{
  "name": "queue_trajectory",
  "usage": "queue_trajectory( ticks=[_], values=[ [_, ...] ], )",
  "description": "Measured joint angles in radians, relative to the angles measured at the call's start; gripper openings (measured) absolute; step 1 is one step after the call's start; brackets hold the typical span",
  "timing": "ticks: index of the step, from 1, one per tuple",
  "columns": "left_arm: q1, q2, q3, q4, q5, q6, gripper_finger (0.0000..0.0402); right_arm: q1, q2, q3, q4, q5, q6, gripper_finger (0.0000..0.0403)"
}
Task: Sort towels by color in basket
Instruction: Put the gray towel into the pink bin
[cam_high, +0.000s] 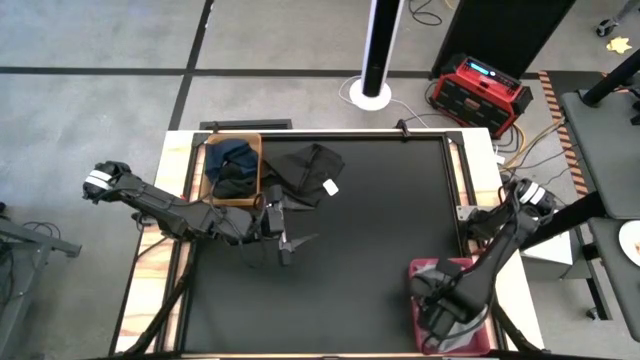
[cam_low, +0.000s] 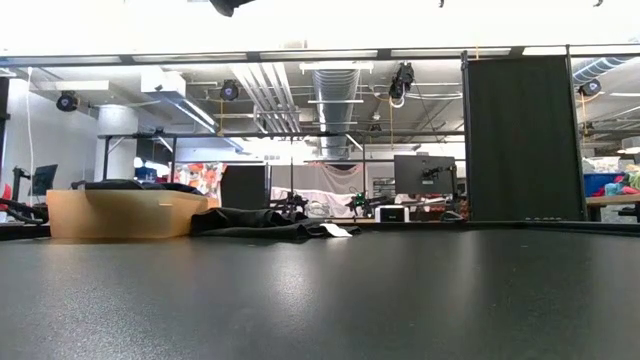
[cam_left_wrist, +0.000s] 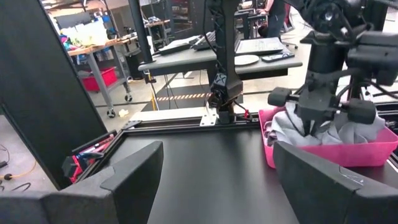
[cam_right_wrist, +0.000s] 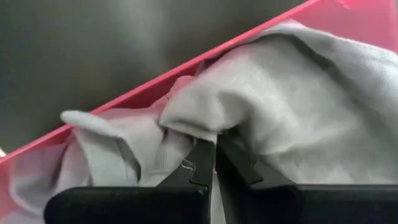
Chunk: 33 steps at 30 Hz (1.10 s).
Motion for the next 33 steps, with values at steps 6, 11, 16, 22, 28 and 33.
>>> queue_trajectory(
  ticks=[6,11,16,22,28,33],
  values=[
    [0.0,0.0,0.0,-0.004,0.0,-0.004,0.0287,0.0,-0.016,0.045,-0.039,-0.037,0.024,0.0024],
    [0.0,0.0,0.0,-0.007,0.0,-0.005,0.0287,0.002,-0.024,0.099,-0.11,-0.053,0.034,0.0035],
    [0.0,0.0,0.0,-0.018,0.0,-0.014,0.0287,0.002,-0.024,0.169,-0.174,-0.053,0.041,0.0028],
    [0.0,0.0,0.0,-0.036,0.0,-0.023,0.0287,0.002,-0.025,0.22,-0.186,-0.046,0.051,0.001],
    [0.0,0.0,0.0,-0.035,0.001,-0.026,0.0287,0.003,-0.025,0.206,-0.278,0.017,0.077,0.0009],
    [0.0,0.0,0.0,-0.034,0.001,-0.031,0.0287,-0.003,-0.025,0.128,-0.271,0.065,0.085,0.0009]
  ],
)
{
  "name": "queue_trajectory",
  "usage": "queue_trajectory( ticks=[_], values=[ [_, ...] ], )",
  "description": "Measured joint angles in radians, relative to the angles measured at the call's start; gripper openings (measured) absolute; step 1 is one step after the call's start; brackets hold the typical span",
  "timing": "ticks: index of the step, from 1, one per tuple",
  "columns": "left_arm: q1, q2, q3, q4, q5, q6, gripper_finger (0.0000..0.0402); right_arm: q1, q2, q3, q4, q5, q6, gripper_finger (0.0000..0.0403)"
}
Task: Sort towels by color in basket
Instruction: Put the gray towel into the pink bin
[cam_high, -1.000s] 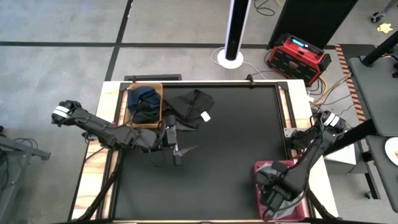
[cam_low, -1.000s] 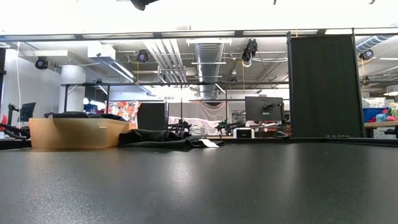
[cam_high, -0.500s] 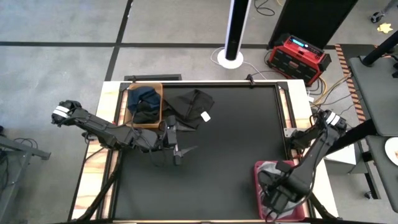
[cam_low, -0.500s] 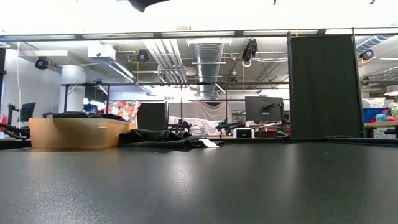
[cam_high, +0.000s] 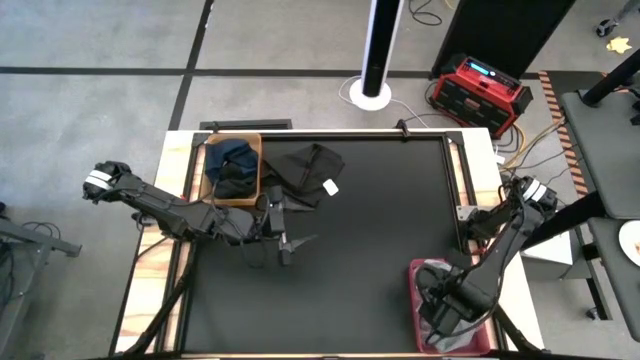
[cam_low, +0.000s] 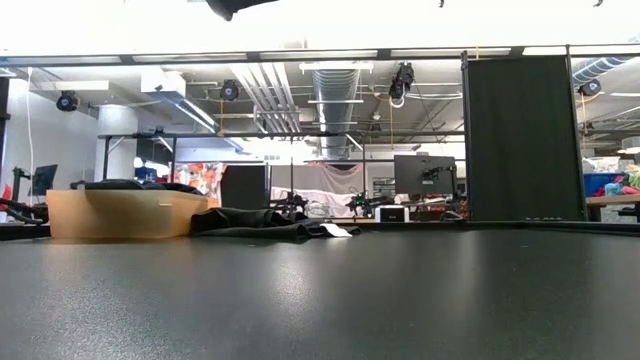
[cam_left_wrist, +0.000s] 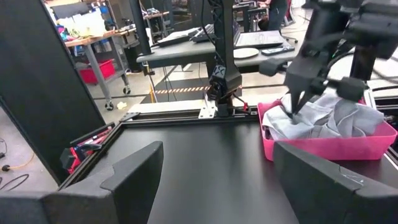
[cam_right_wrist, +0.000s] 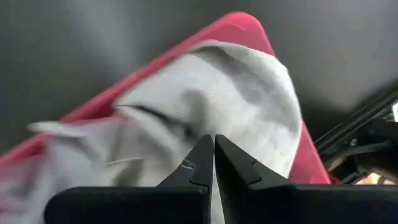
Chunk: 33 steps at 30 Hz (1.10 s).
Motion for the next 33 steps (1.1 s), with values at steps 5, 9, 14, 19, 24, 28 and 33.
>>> queue_trajectory(
  ticks=[5,9,14,19,24,28,33],
  values=[
    [0.0,0.0,0.0,0.0,0.0,-0.002,0.0287,-0.004,0.001,-0.103,0.087,0.0,0.005,0.0009],
    [0.0,0.0,0.0,0.001,0.0,-0.002,0.0287,-0.004,0.001,-0.195,0.184,0.002,0.013,0.0009],
    [0.0,0.0,0.0,0.001,0.0,-0.007,0.0287,-0.004,0.001,-0.275,0.286,-0.006,0.013,0.0008],
    [0.0,0.0,0.0,0.001,0.0,-0.014,0.0287,-0.004,0.001,-0.255,0.247,-0.03,0.019,0.0009],
    [0.0,0.0,0.0,0.001,0.0,-0.018,0.0287,-0.004,0.001,-0.186,0.177,-0.035,0.018,0.0009],
    [0.0,0.0,0.0,0.0,0.0,-0.017,0.0287,-0.004,0.001,-0.131,0.131,-0.036,0.017,0.0009],
    [0.0,0.0,0.0,0.0,0.0,-0.018,0.0287,-0.004,0.001,-0.072,0.089,-0.038,0.016,0.0009]
  ],
)
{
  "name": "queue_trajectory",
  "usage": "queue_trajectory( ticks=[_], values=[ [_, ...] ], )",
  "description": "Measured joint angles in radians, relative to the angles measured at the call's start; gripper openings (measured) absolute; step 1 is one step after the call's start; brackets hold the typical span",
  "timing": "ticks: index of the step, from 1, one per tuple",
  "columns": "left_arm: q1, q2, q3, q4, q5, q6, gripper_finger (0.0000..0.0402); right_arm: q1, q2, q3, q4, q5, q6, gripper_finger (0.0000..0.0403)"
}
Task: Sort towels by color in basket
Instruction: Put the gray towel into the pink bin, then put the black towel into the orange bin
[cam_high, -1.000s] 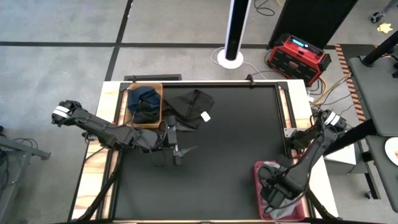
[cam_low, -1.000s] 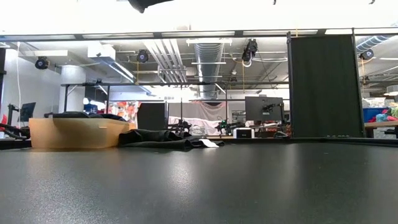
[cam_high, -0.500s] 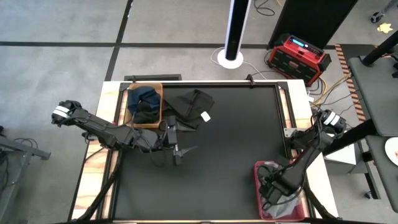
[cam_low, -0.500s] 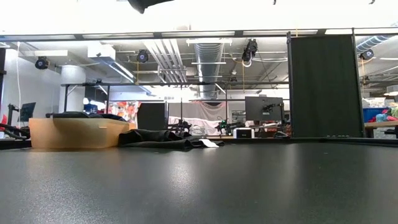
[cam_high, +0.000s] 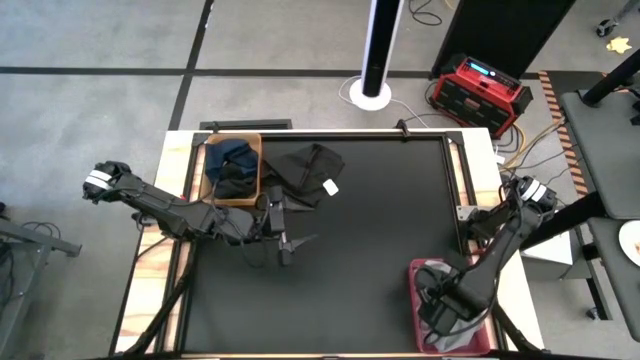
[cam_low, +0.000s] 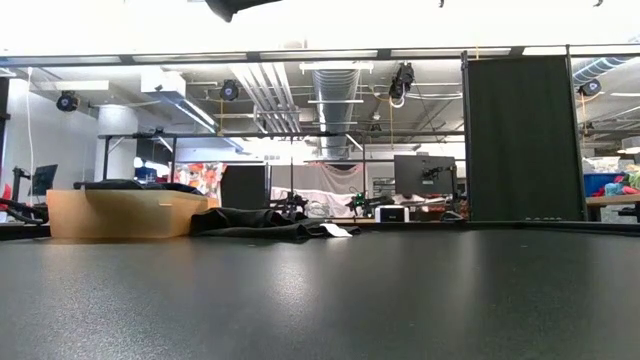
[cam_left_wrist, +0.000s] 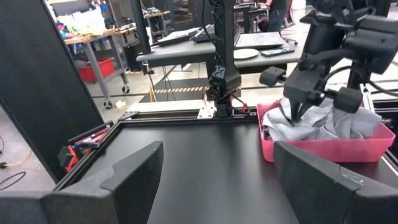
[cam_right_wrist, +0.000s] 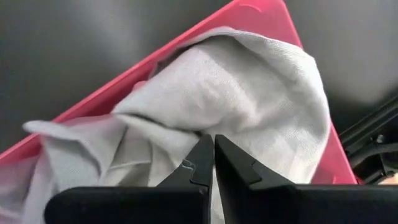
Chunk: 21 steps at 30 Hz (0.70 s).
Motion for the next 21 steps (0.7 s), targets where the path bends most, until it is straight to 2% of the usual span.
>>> queue_trajectory(
  ticks=[8,21],
  values=[
    [0.0,0.0,0.0,-0.022,0.0,-0.016,0.0287,0.0,0.0,0.1,-0.11,0.04,0.001,0.0009],
    [0.0,0.008,0.0,-0.122,0.001,-0.112,0.0287,-0.031,0.0,0.125,-0.126,0.428,-0.081,0.0009]
  ],
)
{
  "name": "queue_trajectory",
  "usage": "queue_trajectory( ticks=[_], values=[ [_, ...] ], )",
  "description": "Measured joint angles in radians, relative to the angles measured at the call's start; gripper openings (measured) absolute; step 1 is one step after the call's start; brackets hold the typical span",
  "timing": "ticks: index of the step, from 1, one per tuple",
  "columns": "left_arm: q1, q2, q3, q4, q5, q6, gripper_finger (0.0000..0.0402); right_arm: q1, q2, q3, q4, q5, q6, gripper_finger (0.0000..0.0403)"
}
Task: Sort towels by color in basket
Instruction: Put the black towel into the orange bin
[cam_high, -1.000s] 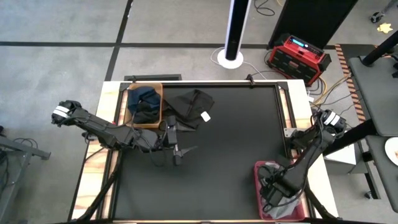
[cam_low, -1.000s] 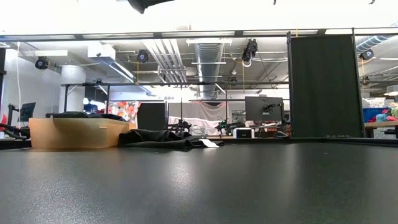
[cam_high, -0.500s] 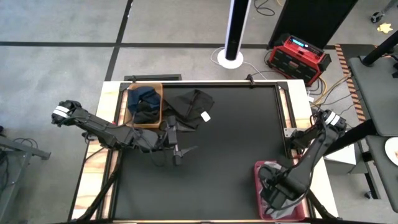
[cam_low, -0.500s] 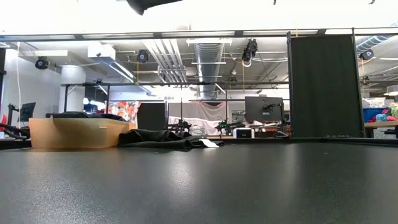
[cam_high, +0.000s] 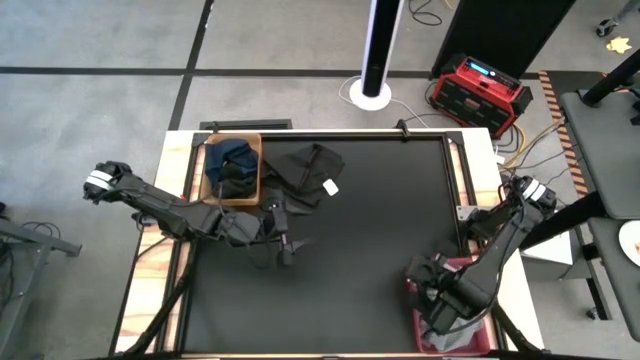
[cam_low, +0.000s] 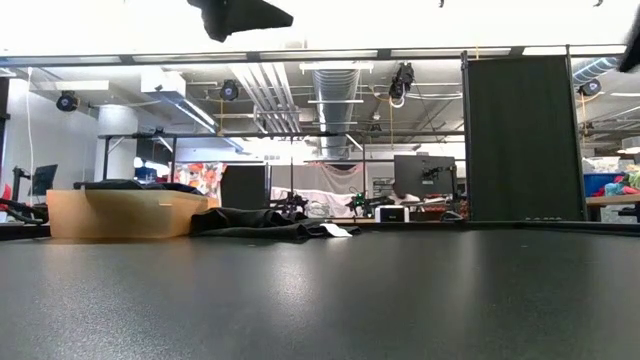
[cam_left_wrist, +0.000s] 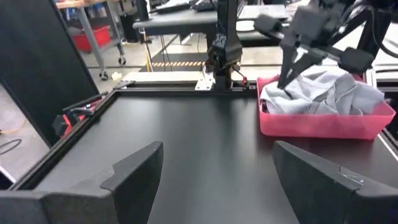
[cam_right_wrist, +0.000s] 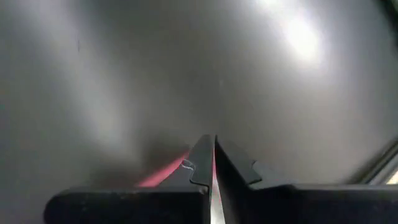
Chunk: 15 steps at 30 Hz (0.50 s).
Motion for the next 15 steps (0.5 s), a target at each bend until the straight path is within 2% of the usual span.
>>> queue_trajectory(
  ticks=[8,11,15],
  values=[
    [0.013,0.077,0.0,-0.008,0.0,-0.028,0.0287,-0.073,0.0,0.001,0.006,0.237,-0.077,0.0009],
    [0.031,0.101,0.0,-0.037,0.003,-0.056,0.0287,-0.103,0.0,0.001,0.006,0.293,-0.099,0.0009],
    [0.075,0.104,0.007,-0.142,0.015,-0.091,0.0288,-0.14,-0.001,0.001,0.007,0.31,-0.135,0.0009]
  ],
)
